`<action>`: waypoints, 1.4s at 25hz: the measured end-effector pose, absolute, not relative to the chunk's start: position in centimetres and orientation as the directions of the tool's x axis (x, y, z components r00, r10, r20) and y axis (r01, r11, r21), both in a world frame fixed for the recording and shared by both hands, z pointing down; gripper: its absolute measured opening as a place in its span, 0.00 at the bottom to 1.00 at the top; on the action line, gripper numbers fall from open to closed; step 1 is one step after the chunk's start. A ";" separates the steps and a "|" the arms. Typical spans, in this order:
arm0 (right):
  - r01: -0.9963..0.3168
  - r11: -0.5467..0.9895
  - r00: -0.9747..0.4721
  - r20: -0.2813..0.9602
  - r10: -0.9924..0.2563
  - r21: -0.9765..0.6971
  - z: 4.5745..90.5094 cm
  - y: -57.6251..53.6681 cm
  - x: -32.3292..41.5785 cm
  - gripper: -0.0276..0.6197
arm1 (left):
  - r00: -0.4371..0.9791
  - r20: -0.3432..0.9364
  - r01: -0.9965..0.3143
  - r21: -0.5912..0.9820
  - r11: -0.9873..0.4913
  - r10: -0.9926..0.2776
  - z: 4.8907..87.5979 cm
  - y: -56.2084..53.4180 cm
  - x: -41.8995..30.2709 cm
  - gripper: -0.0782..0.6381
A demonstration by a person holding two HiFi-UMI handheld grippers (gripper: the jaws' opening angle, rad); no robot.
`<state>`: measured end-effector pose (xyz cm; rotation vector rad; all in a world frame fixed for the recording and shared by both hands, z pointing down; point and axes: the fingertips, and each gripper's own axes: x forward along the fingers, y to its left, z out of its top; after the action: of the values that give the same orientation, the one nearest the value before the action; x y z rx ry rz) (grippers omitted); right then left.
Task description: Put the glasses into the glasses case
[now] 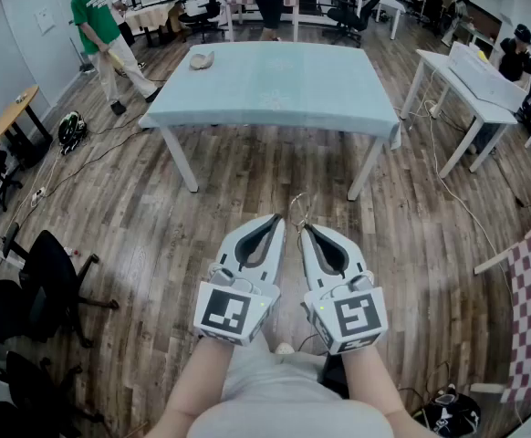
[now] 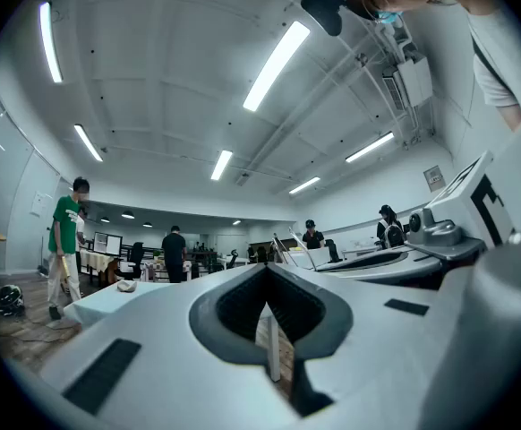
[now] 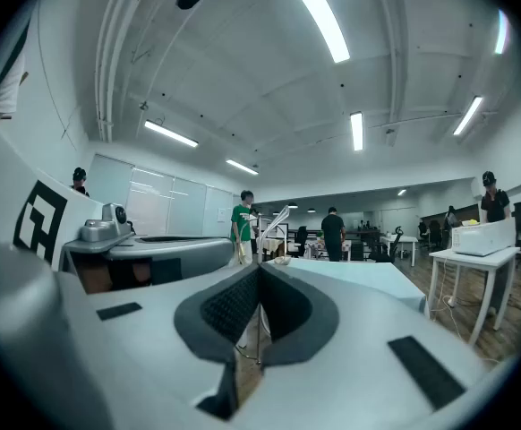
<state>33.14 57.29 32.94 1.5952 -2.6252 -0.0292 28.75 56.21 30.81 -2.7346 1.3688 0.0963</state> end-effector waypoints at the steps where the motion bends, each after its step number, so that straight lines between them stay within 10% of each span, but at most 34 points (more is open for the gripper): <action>1: -0.888 0.457 -0.454 0.052 -0.889 0.058 33.0 57.3 33.1 0.05 | 0.600 -0.092 -0.800 -0.047 -0.598 -0.795 30.9 56.2 28.6 0.12; 35: -0.855 0.519 -0.513 0.113 -0.851 0.023 33.3 42.4 20.0 0.05 | 0.590 -0.076 -0.806 0.001 -0.592 -0.804 32.8 41.3 15.1 0.12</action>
<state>19.95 42.36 33.29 1.4885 -2.6410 0.0535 15.06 41.31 32.78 -2.7710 1.4031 0.1062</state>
